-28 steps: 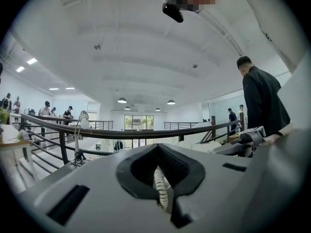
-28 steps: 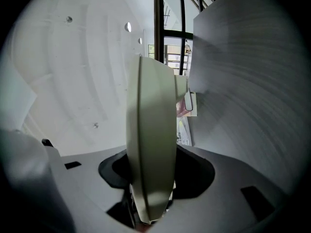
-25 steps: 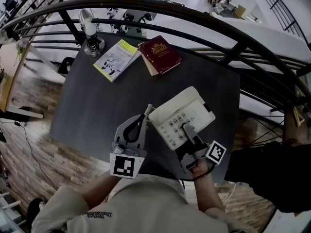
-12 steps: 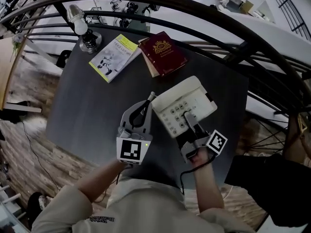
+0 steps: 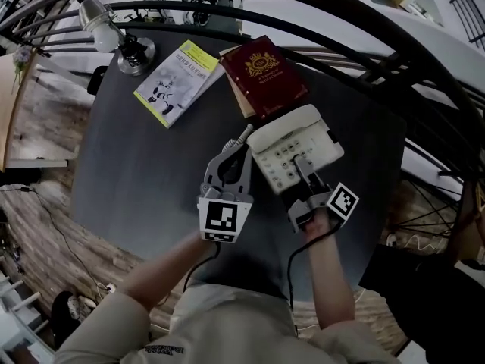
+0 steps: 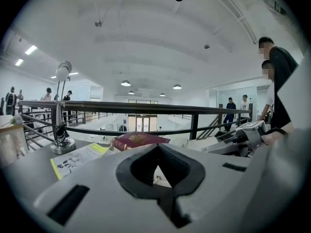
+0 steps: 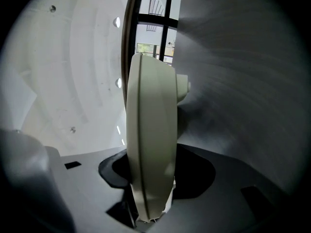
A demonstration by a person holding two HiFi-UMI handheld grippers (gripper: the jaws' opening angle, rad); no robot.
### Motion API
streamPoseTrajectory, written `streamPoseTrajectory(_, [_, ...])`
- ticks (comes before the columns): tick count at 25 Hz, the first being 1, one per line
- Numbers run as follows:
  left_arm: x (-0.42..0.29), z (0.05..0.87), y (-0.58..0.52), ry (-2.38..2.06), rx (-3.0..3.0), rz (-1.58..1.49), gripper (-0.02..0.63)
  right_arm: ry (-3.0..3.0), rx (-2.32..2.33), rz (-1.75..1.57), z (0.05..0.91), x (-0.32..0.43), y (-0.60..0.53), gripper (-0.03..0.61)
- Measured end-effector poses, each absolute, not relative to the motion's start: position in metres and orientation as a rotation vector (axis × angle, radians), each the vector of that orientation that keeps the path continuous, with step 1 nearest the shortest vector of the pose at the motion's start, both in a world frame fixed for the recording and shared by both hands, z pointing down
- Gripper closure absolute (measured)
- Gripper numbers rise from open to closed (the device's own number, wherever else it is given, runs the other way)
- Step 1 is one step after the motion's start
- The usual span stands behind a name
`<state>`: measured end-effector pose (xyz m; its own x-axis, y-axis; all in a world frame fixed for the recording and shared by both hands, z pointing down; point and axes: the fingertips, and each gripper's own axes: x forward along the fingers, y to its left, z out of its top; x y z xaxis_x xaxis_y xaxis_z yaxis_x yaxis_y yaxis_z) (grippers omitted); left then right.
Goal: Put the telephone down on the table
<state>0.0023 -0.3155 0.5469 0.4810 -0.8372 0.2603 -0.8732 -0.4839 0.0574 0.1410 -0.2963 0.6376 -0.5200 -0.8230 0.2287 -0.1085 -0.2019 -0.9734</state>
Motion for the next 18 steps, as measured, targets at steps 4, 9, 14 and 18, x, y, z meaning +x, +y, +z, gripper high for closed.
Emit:
streamPoseTrajectory(4, [0.013, 0.572, -0.326, -1.453, 2.544, 0.349, 0.609, 1.475, -1.138, -1.82, 0.662, 0.141, -0.304, 0.39])
streamPoseTrajectory(9, [0.017, 0.599, -0.332, -1.459, 2.526, 0.407, 0.611, 1.502, -1.229, -1.823, 0.673, 0.139, -0.31, 0.39])
streamPoseTrajectory(14, [0.012, 0.619, -0.329, -1.459, 2.472, 0.441, 0.611, 1.564, -1.398, -1.797, 0.681, 0.134, -0.315, 0.391])
streamPoseTrajectory(18, [0.013, 0.623, -0.323, -1.438, 2.471, 0.455, 0.611, 1.53, -1.436, -1.78, 0.683, 0.135, -0.315, 0.391])
